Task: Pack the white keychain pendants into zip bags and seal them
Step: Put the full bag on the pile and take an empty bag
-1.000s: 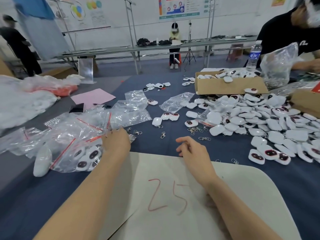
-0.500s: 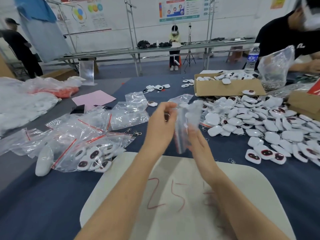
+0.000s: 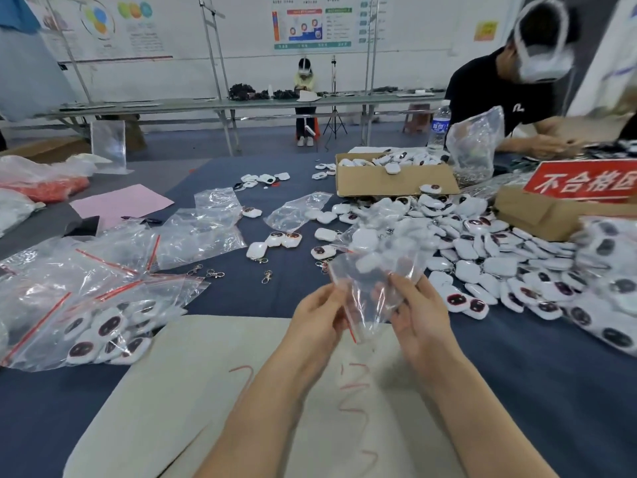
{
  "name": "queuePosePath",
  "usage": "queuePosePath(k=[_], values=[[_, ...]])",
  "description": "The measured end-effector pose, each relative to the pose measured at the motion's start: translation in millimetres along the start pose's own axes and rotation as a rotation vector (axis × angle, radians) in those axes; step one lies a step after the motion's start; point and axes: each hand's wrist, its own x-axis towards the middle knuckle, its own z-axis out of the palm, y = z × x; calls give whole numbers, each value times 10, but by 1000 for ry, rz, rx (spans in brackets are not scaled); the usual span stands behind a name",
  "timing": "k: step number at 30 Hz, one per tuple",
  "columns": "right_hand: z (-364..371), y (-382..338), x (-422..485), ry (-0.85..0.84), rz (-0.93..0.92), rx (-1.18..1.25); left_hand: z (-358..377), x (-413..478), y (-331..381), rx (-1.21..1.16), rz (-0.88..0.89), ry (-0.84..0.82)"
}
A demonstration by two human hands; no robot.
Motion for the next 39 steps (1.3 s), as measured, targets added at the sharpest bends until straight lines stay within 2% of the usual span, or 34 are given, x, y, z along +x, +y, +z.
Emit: queuePosePath(k=[7, 11, 15, 16, 18, 19, 20, 23, 25, 32, 39], values=[[-176, -70, 114, 59, -31, 75, -107, 83, -47, 67, 74, -38], [-278, -167, 164, 156, -93, 81, -119, 135, -70, 92, 78, 14], [-263, -130, 104, 280, -304, -370, -107, 128, -47, 37, 77, 20], [-244, -108, 72, 342, -427, -496, -102, 123, -44, 20, 73, 20], [-185, -61, 1, 405, -784, -745, -81, 113, -34, 13, 69, 23], [-153, -9, -27, 350, -906, -840, -69, 101, -24, 28, 73, 25], [-111, 54, -64, 233, -919, -892, -61, 92, -15, 39, 79, 24], [26, 243, -148, -125, -626, -1009, -46, 76, 2, -3, 99, 3], [57, 322, -149, -211, -507, -1039, -40, 59, 5, -45, 93, -14], [54, 294, -133, -174, -346, -834, -50, 72, -15, 41, 123, -38], [63, 231, -133, -131, -340, -758, -29, 76, -33, 181, 189, -48]])
